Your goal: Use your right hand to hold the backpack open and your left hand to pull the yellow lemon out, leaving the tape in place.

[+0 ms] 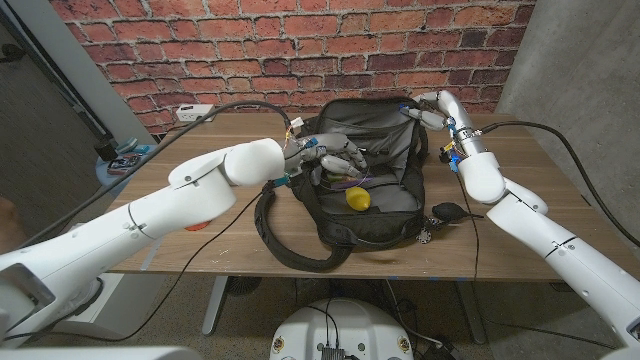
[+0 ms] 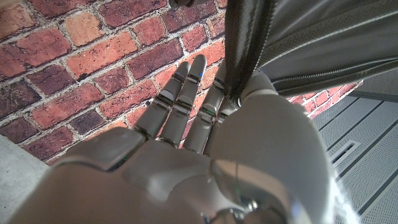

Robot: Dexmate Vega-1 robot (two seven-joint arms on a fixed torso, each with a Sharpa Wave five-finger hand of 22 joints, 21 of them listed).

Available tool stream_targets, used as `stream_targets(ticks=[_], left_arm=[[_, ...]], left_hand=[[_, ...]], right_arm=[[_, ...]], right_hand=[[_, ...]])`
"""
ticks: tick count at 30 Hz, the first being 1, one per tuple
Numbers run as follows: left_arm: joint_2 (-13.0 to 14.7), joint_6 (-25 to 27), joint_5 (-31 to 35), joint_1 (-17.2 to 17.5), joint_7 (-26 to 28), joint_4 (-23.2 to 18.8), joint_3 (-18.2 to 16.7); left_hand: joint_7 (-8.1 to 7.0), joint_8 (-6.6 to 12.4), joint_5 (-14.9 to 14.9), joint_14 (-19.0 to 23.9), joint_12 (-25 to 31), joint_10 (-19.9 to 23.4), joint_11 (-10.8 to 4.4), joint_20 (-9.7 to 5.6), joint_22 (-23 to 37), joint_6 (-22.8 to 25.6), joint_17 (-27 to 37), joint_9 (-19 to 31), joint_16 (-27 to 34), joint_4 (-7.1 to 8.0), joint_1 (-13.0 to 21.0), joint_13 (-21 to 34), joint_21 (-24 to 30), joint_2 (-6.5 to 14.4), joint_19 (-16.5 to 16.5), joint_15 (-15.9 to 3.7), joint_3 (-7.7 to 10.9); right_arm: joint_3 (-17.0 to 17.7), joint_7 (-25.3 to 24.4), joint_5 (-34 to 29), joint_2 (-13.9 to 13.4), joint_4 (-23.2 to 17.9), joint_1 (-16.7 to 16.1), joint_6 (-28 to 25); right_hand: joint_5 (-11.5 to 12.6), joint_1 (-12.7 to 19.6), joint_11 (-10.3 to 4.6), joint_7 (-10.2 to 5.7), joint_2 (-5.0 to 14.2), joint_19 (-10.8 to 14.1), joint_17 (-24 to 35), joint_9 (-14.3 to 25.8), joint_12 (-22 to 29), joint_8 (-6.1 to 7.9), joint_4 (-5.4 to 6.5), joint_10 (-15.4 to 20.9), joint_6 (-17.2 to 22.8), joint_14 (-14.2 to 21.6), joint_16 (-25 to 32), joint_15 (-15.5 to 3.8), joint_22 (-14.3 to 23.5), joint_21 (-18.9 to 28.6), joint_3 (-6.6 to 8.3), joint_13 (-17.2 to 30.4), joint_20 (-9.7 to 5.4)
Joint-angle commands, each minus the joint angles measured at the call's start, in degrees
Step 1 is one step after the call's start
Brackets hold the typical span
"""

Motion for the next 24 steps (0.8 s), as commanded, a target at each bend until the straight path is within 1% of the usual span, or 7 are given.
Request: stream_targets(ticks=[1, 6, 8, 13, 18, 20, 24], left_arm=[[-0.3, -4.8, 0.4, -1.1, -4.4, 3.0, -0.5], [-0.9, -6.3, 0.3, -2.2, -6.9, 4.2, -0.2], [-1.2, -6.8, 0.3, -2.8, -7.8, 4.8, -0.1], [-1.7, -8.1, 1.1, -4.1, -9.9, 6.0, 0.5], [-2.2, -9.4, 1.9, -5.3, -12.0, 7.4, 1.1], [-2.4, -9.7, 2.1, -5.8, -13.0, 7.7, 1.3], [-2.4, -10.4, 2.8, -6.5, -14.5, 8.0, 1.6]], left_hand=[[-0.19, -0.54, 0.3, -1.0, -0.7, -1.0, -0.19, 0.00, -0.1, -1.3, -0.5, -0.1, -0.9, -0.09, -0.1, -0.2, 0.4, -1.1, -0.7, 0.60, -0.64], [-0.05, -1.09, -0.1, -2.0, -1.5, -2.0, -0.08, 0.14, -0.1, -3.0, -0.7, -0.2, -1.5, -0.12, 0.2, -0.6, 0.3, -1.2, -1.5, 0.79, -1.46], [0.05, -1.14, -0.2, -2.5, -1.9, -2.6, -0.39, 0.18, -0.2, -3.4, -0.9, -0.2, -1.7, -0.27, 0.5, -0.8, 0.3, -1.5, -1.7, 0.73, -1.87], [0.07, -1.42, -0.6, -3.6, -2.5, -3.5, -0.18, -0.03, -0.2, -4.7, -1.1, -0.4, -2.3, -0.43, 1.1, -1.2, 0.2, -1.8, -2.3, 0.64, -2.58], [-0.25, -1.57, -1.1, -4.9, -3.5, -4.8, 0.08, 0.06, -0.3, -6.1, -1.5, -0.5, -3.1, -0.88, 2.8, -1.7, 0.1, -2.1, -3.0, 0.53, -3.03], [-0.49, -1.60, -1.3, -5.5, -3.9, -5.3, -0.25, -0.03, -0.4, -6.8, -1.7, -0.6, -3.5, -1.10, 3.9, -2.0, 0.1, -2.3, -3.3, 0.53, -3.17], [-0.58, -1.64, -1.5, -6.5, -4.5, -6.1, -0.10, -0.11, -0.4, -7.7, -2.0, -0.8, -4.2, -1.26, 5.8, -2.4, 0.0, -2.2, -4.0, 0.38, -3.22]], right_arm=[[0.2, -0.6, 0.2, 0.0, -0.7, -0.5, -0.9], [0.5, -0.9, 0.3, 0.0, -0.8, -0.9, -1.2], [0.5, -1.0, 0.4, 0.0, -0.8, -0.9, -1.2], [0.7, -1.1, 1.1, 0.4, -0.5, -0.9, -1.2], [0.6, -1.1, 1.3, 0.6, -0.1, -0.6, -1.0], [0.5, -1.2, 1.4, 0.7, 0.0, -0.5, -1.1], [0.5, -1.4, 1.6, 0.9, 0.3, -0.4, -0.9]], right_hand=[[0.3, 0.0, 0.12, -0.04, 0.44, 0.1, 0.1, 0.1, -0.3, 0.15, -0.02, 0.0, 0.2, 0.6, -0.3, -7.35, 0.1, 0.0, -0.31, 0.1, -4.77], [0.3, 0.0, 0.24, -0.08, 0.49, 0.1, 0.1, 0.1, -0.3, 0.16, 0.01, 0.0, 0.3, 0.6, -0.3, -7.32, 0.1, 0.0, -0.35, 0.1, -4.74], [0.3, 0.0, 0.20, 0.00, 0.50, 0.1, 0.2, 0.1, -0.3, 0.14, 0.00, 0.1, 0.2, 0.7, -0.3, -7.35, 0.1, 0.0, -0.36, 0.0, -4.77], [0.3, 0.1, 0.44, -0.06, 0.50, 0.1, 0.2, 0.1, -0.3, 0.14, -0.03, 0.0, 0.2, 0.7, -0.3, -7.37, 0.1, 0.0, -0.41, 0.0, -4.77], [0.3, 0.0, 0.29, 0.01, 0.55, 0.2, 0.2, 0.1, -0.3, 0.07, 0.04, 0.1, 0.1, 0.8, -0.4, -7.27, 0.1, 0.0, -0.48, 0.1, -4.75], [0.3, 0.0, 0.33, 0.01, 0.55, 0.2, 0.2, 0.1, -0.3, 0.07, 0.06, 0.1, 0.1, 0.7, -0.4, -7.24, 0.1, 0.1, -0.51, 0.0, -4.76], [0.3, 0.0, 0.34, 0.11, 0.53, 0.3, 0.3, 0.1, -0.3, 0.08, 0.03, 0.1, 0.2, 0.7, -0.5, -7.29, 0.1, 0.1, -0.55, 0.0, -4.71]])
